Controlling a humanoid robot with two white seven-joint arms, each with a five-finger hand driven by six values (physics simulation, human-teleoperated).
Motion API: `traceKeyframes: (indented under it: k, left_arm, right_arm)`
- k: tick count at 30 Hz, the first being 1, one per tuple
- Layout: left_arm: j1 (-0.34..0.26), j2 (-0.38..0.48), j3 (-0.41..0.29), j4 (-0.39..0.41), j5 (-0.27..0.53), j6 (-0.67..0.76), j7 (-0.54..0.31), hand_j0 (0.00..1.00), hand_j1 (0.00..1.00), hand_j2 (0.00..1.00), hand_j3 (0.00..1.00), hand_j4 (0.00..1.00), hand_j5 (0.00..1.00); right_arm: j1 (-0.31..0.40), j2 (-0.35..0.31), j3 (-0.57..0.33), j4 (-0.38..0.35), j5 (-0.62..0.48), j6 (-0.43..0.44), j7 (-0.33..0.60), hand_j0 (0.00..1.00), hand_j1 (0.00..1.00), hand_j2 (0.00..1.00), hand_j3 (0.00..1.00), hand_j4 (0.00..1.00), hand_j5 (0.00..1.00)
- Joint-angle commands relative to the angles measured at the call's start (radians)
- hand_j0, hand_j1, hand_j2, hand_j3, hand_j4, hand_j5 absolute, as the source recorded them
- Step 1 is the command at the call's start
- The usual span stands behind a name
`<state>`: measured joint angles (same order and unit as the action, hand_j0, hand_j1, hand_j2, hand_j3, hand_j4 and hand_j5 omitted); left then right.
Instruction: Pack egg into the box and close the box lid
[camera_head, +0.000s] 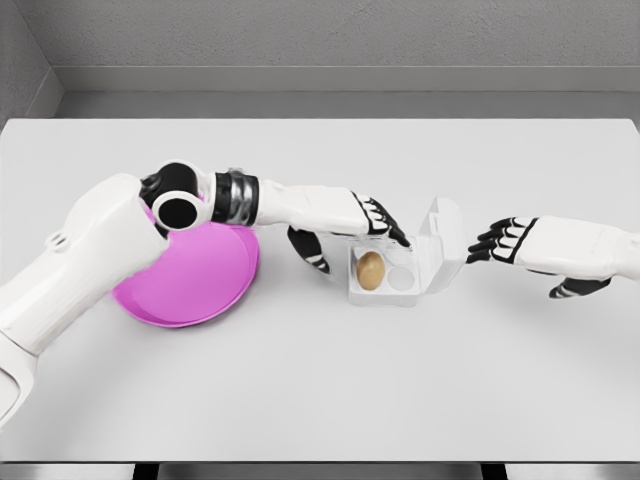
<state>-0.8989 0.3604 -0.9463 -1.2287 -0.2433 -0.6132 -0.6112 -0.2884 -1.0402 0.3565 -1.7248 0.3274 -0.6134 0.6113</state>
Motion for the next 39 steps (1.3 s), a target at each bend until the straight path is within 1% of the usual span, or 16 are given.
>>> traceKeyframes:
  k: [1,2,6,10,13,18,23,26,28,31,32,38,39]
  left_arm:
    - [0.0,0.081,0.006,-0.005,0.079,0.002,0.0,1.0,1.0,1.0,1.0,1.0,1.0]
    - [0.0,0.135,0.027,-0.012,0.111,0.002,0.0,1.0,1.0,1.0,1.0,1.0,1.0]
    - [-0.003,0.236,0.06,-0.025,0.116,0.002,0.0,1.0,1.0,1.0,1.0,1.0,1.0]
    - [-0.003,0.272,0.069,-0.02,0.148,0.002,0.0,1.0,1.0,1.0,1.0,1.0,1.0]
    - [-0.002,0.299,0.08,-0.021,0.151,0.002,0.0,1.0,1.0,1.0,1.0,1.0,1.0]
    - [-0.002,0.319,0.083,-0.02,0.168,0.002,0.0,1.0,1.0,1.0,1.0,1.0,1.0]
    - [-0.002,0.321,0.086,-0.02,0.173,0.002,0.0,1.0,1.0,1.0,1.0,1.0,1.0]
    - [-0.002,0.321,0.087,-0.017,0.173,0.002,0.0,1.0,1.0,1.0,1.0,1.0,1.0]
    - [-0.002,0.321,0.086,-0.017,0.174,0.002,0.0,1.0,1.0,1.0,1.0,1.0,1.0]
    - [-0.002,0.321,0.086,-0.017,0.173,0.002,0.0,1.0,1.0,1.0,1.0,1.0,1.0]
    - [-0.002,0.319,0.087,-0.017,0.174,0.002,0.0,1.0,1.0,1.0,1.0,1.0,1.0]
    - [-0.002,0.315,0.086,-0.014,0.179,0.002,0.0,1.0,1.0,1.0,1.0,1.0,1.0]
    - [0.0,0.304,0.083,0.02,0.179,0.002,0.0,1.0,1.0,1.0,1.0,1.0,1.0]
  right_arm:
    - [0.0,0.0,0.007,0.001,-0.005,0.003,0.0,1.0,1.0,1.0,1.0,1.0,1.0]
    - [-0.002,0.0,0.009,-0.001,-0.005,0.003,0.0,1.0,1.0,1.0,1.0,1.0,1.0]
    - [-0.003,0.002,0.009,-0.013,-0.005,0.003,0.0,1.0,1.0,1.0,1.0,1.0,1.0]
    - [-0.003,0.002,0.01,-0.03,-0.005,0.003,0.0,1.0,1.0,1.0,1.0,1.0,1.0]
    - [-0.005,0.008,0.013,-0.032,-0.005,0.003,0.0,1.0,1.0,1.0,1.0,1.0,1.0]
    - [-0.014,0.023,0.013,-0.032,-0.007,0.003,0.0,1.0,1.0,1.0,1.0,1.0,1.0]
    - [-0.037,0.025,0.015,-0.035,-0.008,0.003,0.0,1.0,1.0,1.0,1.0,1.0,1.0]
    - [-0.054,0.043,0.029,-0.035,-0.008,0.003,0.0,1.0,1.0,1.0,1.0,1.0,1.0]
    - [-0.071,0.054,0.053,-0.035,-0.008,0.003,0.0,1.0,1.0,1.0,1.0,1.0,1.0]
    - [-0.129,0.077,0.133,-0.035,-0.007,0.003,0.0,1.0,1.0,1.0,1.0,1.0,1.0]
    - [-0.14,0.08,0.136,-0.035,-0.007,0.003,0.0,1.0,1.0,1.0,1.0,1.0,1.0]
    - [-0.146,0.092,0.147,-0.035,-0.007,0.003,0.0,1.0,1.0,1.0,1.0,1.0,1.0]
    - [-0.15,0.094,0.148,-0.035,-0.007,0.003,0.0,1.0,1.0,1.0,1.0,1.0,1.0]
